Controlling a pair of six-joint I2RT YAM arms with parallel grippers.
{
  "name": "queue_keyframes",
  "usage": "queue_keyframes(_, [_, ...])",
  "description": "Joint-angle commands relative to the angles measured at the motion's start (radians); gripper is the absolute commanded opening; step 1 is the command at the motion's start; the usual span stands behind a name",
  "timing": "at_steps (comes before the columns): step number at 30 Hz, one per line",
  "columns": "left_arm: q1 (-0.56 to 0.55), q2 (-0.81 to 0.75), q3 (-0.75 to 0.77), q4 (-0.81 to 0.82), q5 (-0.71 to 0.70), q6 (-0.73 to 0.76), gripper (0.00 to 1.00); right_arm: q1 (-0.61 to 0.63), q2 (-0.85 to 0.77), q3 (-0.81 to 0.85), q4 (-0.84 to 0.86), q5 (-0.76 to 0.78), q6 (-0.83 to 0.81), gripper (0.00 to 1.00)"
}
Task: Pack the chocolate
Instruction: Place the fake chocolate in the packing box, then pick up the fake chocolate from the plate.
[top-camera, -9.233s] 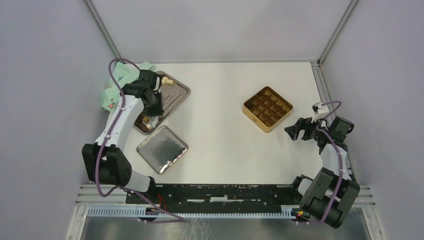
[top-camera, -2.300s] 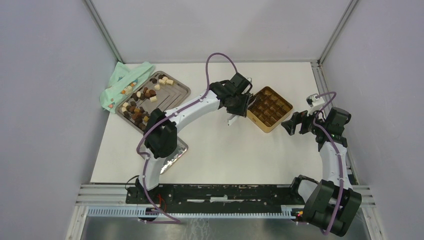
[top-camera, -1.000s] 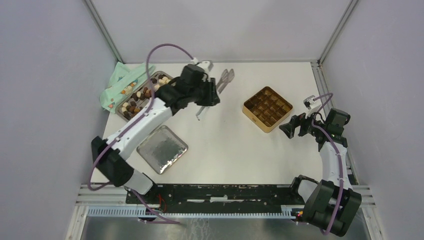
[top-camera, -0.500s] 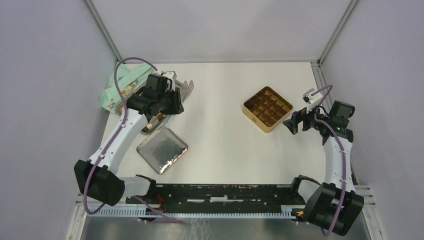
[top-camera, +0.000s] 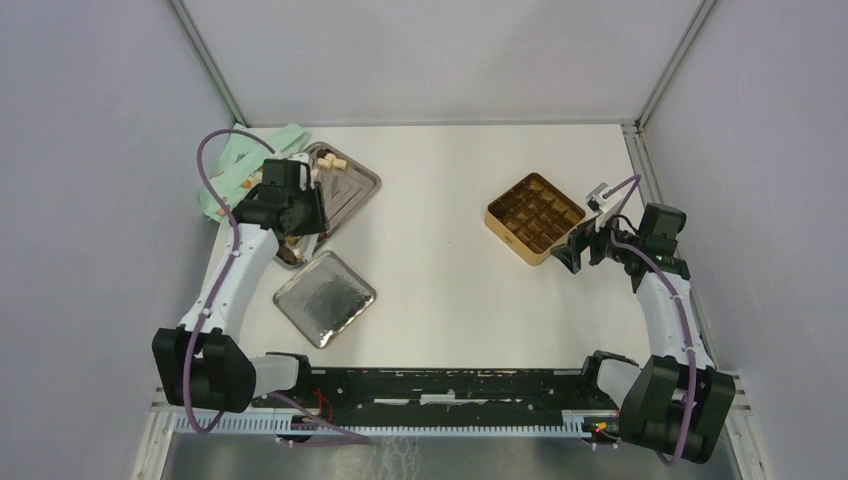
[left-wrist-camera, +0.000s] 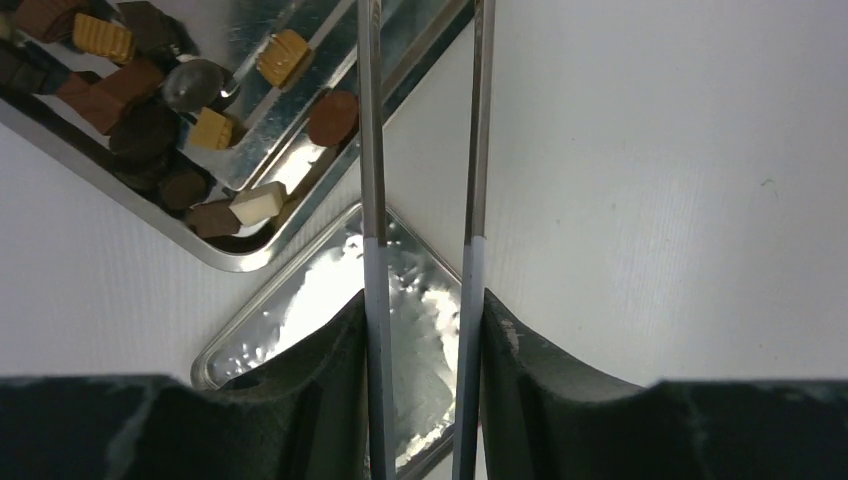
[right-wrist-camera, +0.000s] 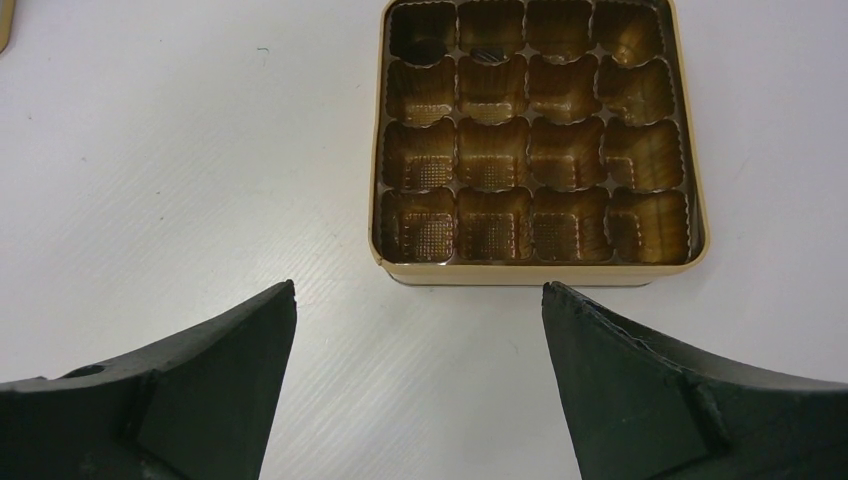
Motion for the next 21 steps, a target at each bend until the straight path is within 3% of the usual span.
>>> queue_keyframes(1, [0.110, 0.032, 0.046, 0.088, 0.020, 0.023, 0.45, 0.002, -0.001, -0.023, 0.068, -0.034, 0.012, 0.98])
queue_keyframes(8, [0.265, 0.172, 0.073, 0.180, 0.134, -0.023, 0.44, 0.010, -0.004, -0.031, 0.062, -0.017, 0.013, 0.98])
queue_keyframes(21, [0.283, 0.387, 0.252, 0.168, 0.082, -0.006, 0.44, 0.096, 0.016, -0.029, 0.037, 0.043, -0.025, 0.98])
